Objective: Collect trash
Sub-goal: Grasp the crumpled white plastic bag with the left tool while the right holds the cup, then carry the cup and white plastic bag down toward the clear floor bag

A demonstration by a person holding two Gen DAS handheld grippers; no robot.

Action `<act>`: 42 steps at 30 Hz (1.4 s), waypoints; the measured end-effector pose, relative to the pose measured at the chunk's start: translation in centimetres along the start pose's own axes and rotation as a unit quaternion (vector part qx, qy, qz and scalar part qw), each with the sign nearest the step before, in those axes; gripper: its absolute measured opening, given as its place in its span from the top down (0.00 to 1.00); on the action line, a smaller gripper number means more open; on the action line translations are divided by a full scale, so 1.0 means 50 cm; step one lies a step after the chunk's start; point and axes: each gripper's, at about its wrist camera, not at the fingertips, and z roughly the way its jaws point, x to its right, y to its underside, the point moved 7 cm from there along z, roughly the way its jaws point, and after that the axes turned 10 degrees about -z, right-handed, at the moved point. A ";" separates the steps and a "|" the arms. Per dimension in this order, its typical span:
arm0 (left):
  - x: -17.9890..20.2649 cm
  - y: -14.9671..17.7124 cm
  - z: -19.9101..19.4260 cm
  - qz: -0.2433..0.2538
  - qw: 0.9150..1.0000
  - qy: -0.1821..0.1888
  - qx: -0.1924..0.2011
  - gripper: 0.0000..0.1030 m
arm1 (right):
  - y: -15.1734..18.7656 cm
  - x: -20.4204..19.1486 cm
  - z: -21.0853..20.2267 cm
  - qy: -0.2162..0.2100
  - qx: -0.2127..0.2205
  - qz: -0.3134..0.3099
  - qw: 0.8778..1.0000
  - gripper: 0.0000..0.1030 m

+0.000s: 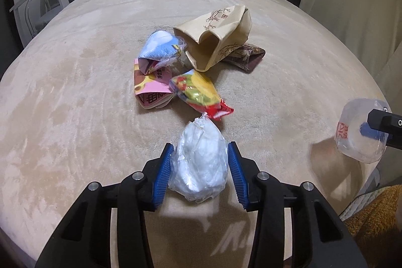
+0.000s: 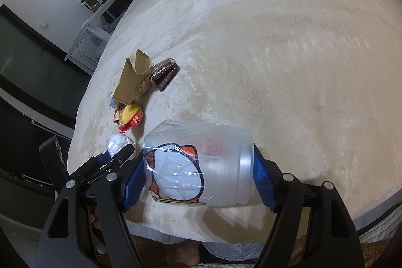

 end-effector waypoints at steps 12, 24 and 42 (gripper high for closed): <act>0.017 0.039 -0.105 0.005 1.000 0.018 0.024 0.59 | 0.033 -0.054 -0.067 0.000 0.017 -0.019 1.000 0.28; 0.067 0.109 -0.256 0.009 0.997 0.052 0.059 0.59 | 0.125 -0.118 -0.149 -0.001 0.031 -0.049 0.998 0.28; 0.105 0.250 -0.382 0.025 0.994 0.072 0.072 0.59 | 0.274 -0.174 -0.223 0.000 0.039 -0.090 0.995 0.28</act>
